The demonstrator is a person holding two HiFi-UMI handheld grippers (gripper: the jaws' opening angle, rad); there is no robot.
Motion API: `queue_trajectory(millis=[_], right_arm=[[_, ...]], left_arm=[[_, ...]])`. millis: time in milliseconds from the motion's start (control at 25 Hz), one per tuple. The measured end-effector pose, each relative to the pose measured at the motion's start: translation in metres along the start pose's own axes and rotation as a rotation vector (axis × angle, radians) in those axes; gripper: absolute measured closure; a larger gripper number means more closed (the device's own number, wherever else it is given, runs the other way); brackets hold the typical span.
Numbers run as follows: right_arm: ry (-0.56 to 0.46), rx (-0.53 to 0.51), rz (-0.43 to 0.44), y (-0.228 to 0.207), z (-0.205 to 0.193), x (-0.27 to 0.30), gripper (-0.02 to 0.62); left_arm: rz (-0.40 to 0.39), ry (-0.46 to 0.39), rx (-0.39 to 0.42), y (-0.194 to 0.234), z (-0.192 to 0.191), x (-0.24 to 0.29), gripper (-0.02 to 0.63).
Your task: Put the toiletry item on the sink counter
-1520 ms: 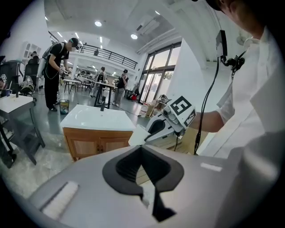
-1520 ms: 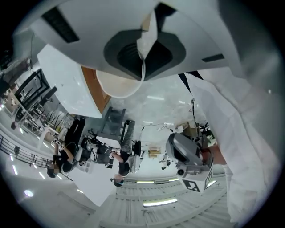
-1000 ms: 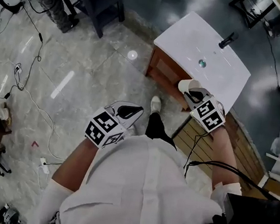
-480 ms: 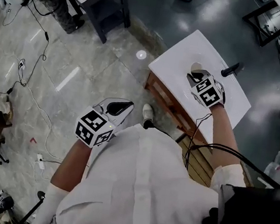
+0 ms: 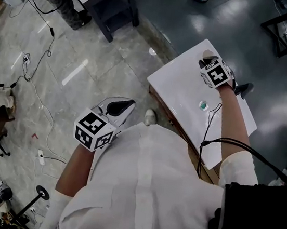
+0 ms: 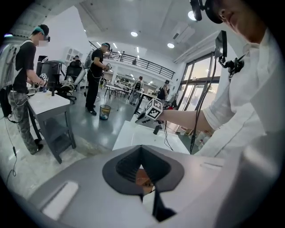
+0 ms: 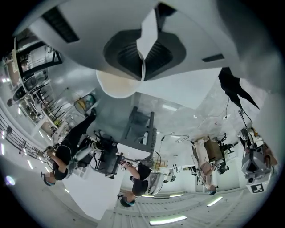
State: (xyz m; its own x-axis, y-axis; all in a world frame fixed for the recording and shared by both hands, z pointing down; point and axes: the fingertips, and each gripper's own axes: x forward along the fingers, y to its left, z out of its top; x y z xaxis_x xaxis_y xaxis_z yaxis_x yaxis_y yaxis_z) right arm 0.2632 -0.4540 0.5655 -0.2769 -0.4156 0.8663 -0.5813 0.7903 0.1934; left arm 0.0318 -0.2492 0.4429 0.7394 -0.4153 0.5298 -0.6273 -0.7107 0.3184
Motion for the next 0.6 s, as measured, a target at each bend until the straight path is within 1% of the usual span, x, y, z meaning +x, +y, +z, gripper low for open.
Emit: queue_trajectory(millis=[160,320,600], right_arm=[[0.053,-0.009,-0.007,-0.029,-0.01,0.025,0.583],[0.093,-0.044,0.007,-0.04,-0.013,0.044,0.583],[0.128,-0.053,0.036,-0.054,-0.021,0.066,0.583]], left_arm=[[0.045,0.002,-0.029,0.013,0.0,0.006,0.6],[0.084,0.009,-0.057,0.026,-0.003,0.005,0.6],[0.104,0.024,-0.082,0.04,-0.005,0.01,0.6]])
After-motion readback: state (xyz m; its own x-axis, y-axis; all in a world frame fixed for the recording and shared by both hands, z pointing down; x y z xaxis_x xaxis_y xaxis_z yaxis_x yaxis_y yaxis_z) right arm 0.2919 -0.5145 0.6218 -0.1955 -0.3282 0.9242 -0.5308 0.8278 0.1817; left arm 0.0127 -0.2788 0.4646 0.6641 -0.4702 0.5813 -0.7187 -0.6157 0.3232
